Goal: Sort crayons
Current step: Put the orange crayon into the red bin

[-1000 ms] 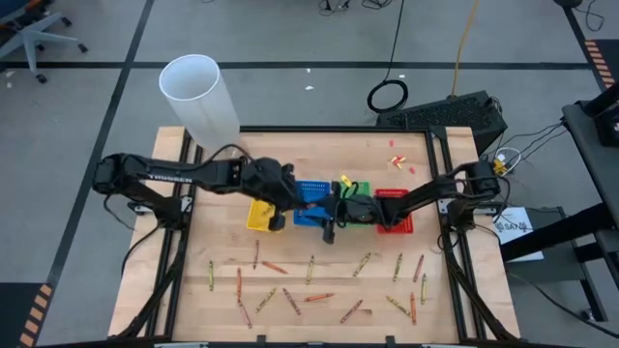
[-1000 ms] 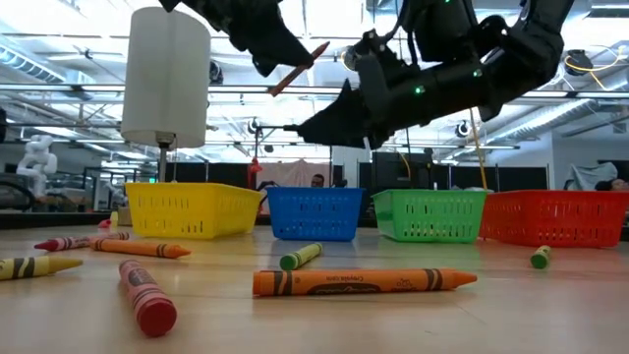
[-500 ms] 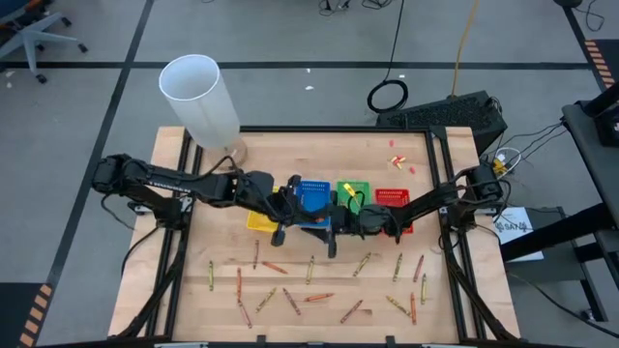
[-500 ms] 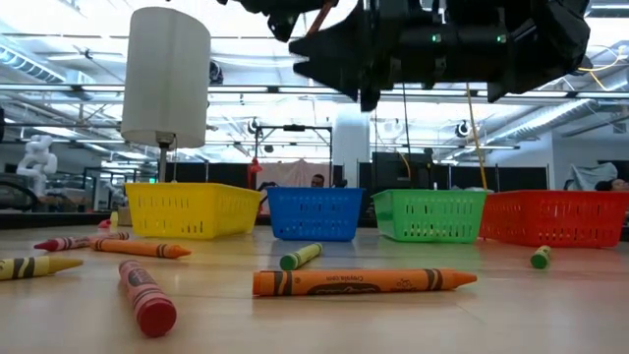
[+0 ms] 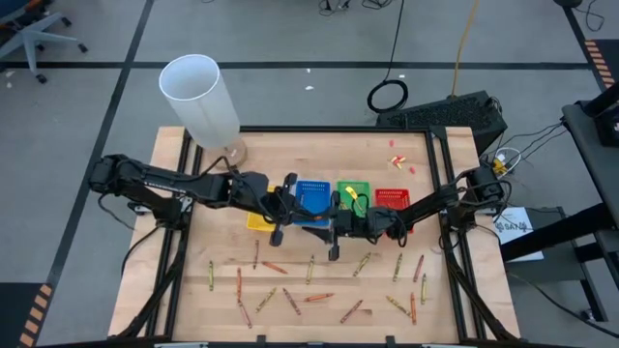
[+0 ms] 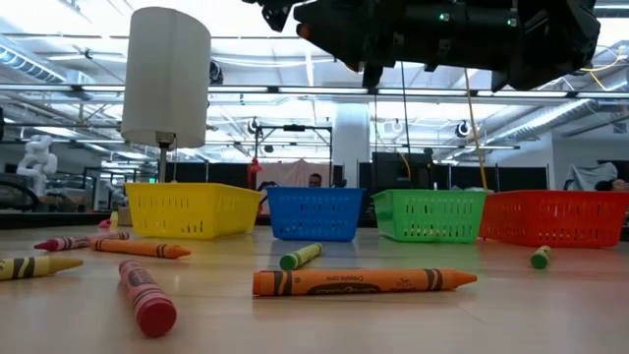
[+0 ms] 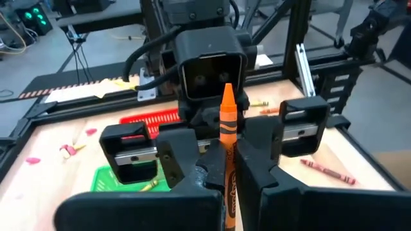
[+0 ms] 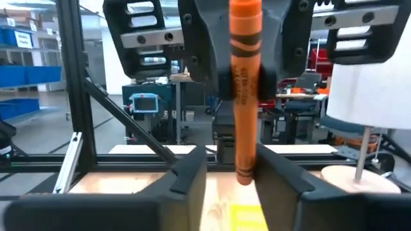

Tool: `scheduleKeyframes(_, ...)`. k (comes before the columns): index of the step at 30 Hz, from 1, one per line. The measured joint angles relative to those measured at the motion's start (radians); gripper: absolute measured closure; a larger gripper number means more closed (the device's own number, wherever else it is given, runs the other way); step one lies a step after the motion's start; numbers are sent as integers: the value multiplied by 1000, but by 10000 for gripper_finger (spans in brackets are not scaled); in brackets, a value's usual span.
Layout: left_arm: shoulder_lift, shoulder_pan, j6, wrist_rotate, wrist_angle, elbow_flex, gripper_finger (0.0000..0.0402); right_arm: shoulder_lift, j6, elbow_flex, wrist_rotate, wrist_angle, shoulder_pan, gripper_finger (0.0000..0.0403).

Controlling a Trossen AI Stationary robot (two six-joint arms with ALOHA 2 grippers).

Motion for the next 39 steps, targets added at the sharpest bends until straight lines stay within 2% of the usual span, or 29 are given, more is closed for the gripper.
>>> scheduleKeyframes(6, -6, -1, -10, 0, -1, 0, 391, -1, -31, 0, 0, 3, -1, 361)
scheduleKeyframes(12, -6, -1, -11, 0, -1, 0, 391, -1, -45, 0, -1, 5, -1, 380)
scheduleKeyframes(15, -6, -2, -10, -2, -1, 0, 391, -1, -48, 0, 0, 6, -1, 370)
scheduleKeyframes(23, -6, -3, -8, -7, -1, 0, 391, -1, -48, 0, -4, 7, 0, 307)
scheduleKeyframes(28, -5, -7, -2, -6, -12, 0, 391, -1, -63, 0, -4, 38, 0, 298)
scheduleKeyframes(32, -5, -10, -1, -6, -11, 0, 391, -1, -64, 0, -4, 45, -6, 319)
scheduleKeyframes(39, -5, -10, -2, -2, -12, 0, 391, -1, -74, 0, -4, 40, -9, 390)
